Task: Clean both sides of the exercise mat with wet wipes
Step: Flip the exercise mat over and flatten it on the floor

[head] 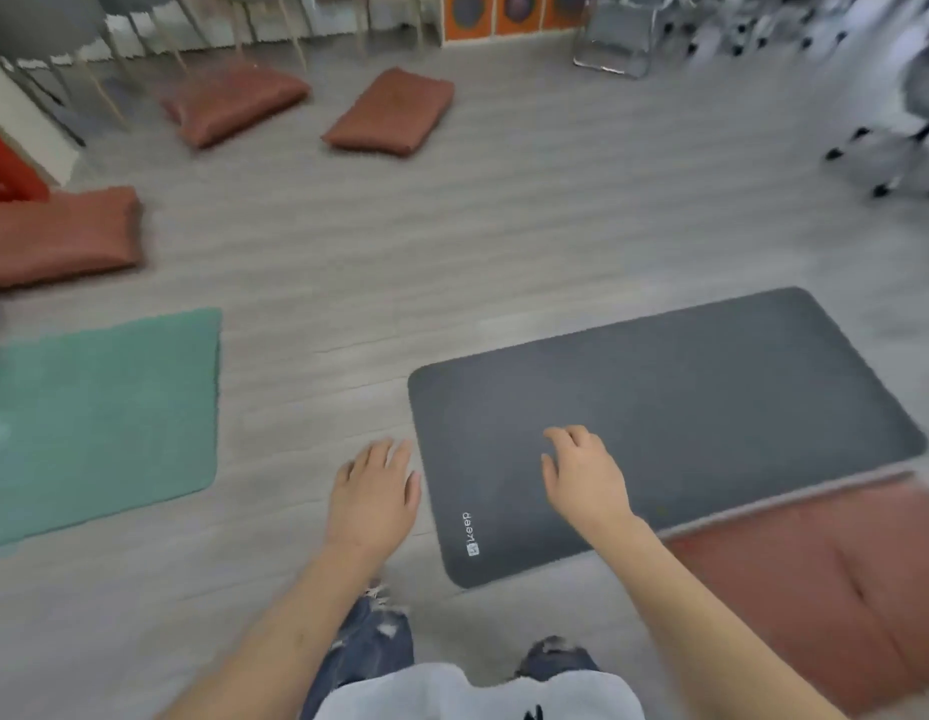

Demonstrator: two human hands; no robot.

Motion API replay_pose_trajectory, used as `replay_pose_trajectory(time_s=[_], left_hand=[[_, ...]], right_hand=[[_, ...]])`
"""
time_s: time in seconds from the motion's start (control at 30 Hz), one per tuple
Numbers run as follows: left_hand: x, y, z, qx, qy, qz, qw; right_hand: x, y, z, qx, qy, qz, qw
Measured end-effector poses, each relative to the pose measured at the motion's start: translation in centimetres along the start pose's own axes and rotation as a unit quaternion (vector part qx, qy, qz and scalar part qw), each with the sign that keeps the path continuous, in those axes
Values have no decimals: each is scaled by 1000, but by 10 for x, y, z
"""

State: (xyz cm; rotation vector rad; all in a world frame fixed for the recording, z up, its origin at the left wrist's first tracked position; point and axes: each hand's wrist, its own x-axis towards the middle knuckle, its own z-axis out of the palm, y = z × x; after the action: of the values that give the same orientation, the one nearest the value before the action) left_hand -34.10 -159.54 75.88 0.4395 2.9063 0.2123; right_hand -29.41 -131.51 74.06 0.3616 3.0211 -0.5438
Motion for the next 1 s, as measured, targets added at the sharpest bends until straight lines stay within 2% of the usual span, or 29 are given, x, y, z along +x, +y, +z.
replay_pose_trajectory(time_s=[0.1,0.23,0.5,0.63,0.77,0.87,1.0], left_hand=[[59,-44,-5,30,-49,109,992],[115,-76,7,54,-102,197,974],[133,-70,120,66,-220,305,924],[122,-71,220,75,-275,319,904],[124,-84,355,86,-332,322,882],[131,-98,462,108,-344,324,875],[143,-110,590,134,-321,369,862]], right_hand=[[2,-18,29,5,21,115,993],[-10,-38,66,28,53,236,970],[-66,-47,164,70,53,405,910],[-81,-35,247,93,92,433,892],[-80,-4,353,104,148,450,874],[-85,26,446,108,144,462,868],[-101,62,561,103,164,481,855]])
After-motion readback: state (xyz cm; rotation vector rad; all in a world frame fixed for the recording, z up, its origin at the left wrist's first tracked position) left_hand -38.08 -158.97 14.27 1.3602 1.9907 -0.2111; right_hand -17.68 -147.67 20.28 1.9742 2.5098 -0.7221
